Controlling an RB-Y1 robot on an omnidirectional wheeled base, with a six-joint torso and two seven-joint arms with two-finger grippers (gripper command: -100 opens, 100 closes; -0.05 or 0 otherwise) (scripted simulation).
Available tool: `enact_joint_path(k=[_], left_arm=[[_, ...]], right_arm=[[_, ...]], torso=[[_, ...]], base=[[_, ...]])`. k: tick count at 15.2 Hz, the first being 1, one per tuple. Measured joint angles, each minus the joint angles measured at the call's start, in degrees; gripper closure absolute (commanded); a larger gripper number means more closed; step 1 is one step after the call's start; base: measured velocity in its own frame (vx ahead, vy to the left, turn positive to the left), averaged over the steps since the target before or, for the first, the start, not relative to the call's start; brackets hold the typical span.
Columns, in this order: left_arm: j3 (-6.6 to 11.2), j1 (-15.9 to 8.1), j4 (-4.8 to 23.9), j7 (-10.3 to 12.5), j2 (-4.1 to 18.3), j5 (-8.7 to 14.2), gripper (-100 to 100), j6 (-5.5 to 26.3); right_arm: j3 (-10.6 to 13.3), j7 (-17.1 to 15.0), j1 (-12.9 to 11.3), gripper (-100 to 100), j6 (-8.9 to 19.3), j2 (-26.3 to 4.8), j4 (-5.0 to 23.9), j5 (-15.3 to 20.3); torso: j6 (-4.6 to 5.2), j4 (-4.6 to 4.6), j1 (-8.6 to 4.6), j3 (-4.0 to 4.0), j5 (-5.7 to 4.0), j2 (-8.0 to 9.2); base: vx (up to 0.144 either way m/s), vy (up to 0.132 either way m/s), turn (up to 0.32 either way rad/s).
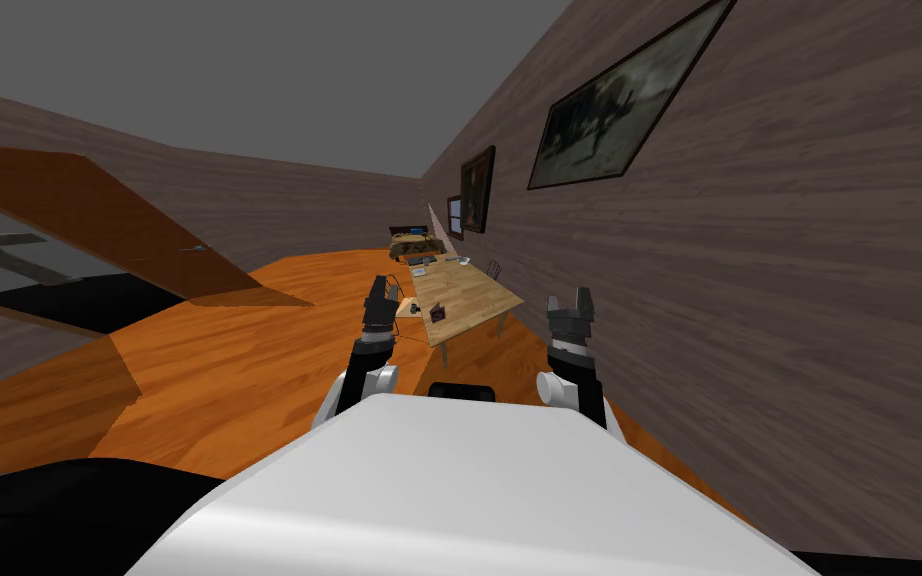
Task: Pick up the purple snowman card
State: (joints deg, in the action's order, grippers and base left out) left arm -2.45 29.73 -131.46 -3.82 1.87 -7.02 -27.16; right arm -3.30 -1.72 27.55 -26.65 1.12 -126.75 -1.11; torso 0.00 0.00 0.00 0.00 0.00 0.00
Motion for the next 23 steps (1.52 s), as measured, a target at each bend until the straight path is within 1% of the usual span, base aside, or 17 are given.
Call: enact_joint_path(k=[1,4,7,10,13,17,19,23], left_arm=[[0.15,0.02,0.01,0.04,0.70,0.12,-100,0.40],[1.27,0.74,0.12,0.56,3.57,1.06,-100,2.95],[2.14,0.78,0.62,0.85,5.03,1.77,-100,5.78],[3.60,1.21,0.84,1.52,6.52,2.87,-100,8.53],[4.77,1.51,0.65,2.07,7.50,3.81,-100,12.02],[6.50,1.43,1.61,2.75,8.53,5.13,-100,16.40],[7.47,2.45,1.60,3.21,9.10,5.97,-100,18.22],[8.81,2.89,1.79,3.81,9.60,7.05,-100,22.17]], right_arm=[[0.00,0.00,0.00,0,0.00,0.00,0.00,0.00],[0.00,0.00,0.01,0,0.00,0.00,0.00,0.00],[0.00,0.00,0.01,0,0.00,0.00,0.00,0.00],[0.00,0.00,0.01,0,0.00,0.00,0.00,0.00],[0.00,0.00,0.01,0,0.00,0.00,0.00,0.00],[0.00,0.00,0.01,0,0.00,0.01,0.00,0.00],[0.00,0.00,0.01,0,0.00,0.01,0.00,0.00],[0.00,0.00,0.01,0,0.00,0.00,0.00,0.00]], torso=[[0.00,-0.01,-0.02,-0.02,0.00,-0.04],[0.00,-0.04,-0.15,-0.11,-0.03,-0.20],[0.01,-0.06,-0.16,-0.15,-0.03,-0.26],[0.00,-0.06,-0.15,-0.15,-0.04,-0.25],[0.00,-0.06,-0.15,-0.16,-0.03,-0.28],[0.00,-0.06,-0.21,-0.16,-0.04,-0.28],[0.00,-0.07,-0.20,-0.17,-0.04,-0.29],[0.00,-0.06,-0.11,-0.14,-0.02,-0.25]], base=[[0.038,-0.030,-0.025],[0.058,-0.043,-0.021],[0.059,-0.040,-0.024],[0.058,-0.039,-0.021],[0.062,-0.037,-0.022],[0.062,-0.050,-0.026],[0.073,-0.046,-0.025],[0.049,-0.024,-0.018]])
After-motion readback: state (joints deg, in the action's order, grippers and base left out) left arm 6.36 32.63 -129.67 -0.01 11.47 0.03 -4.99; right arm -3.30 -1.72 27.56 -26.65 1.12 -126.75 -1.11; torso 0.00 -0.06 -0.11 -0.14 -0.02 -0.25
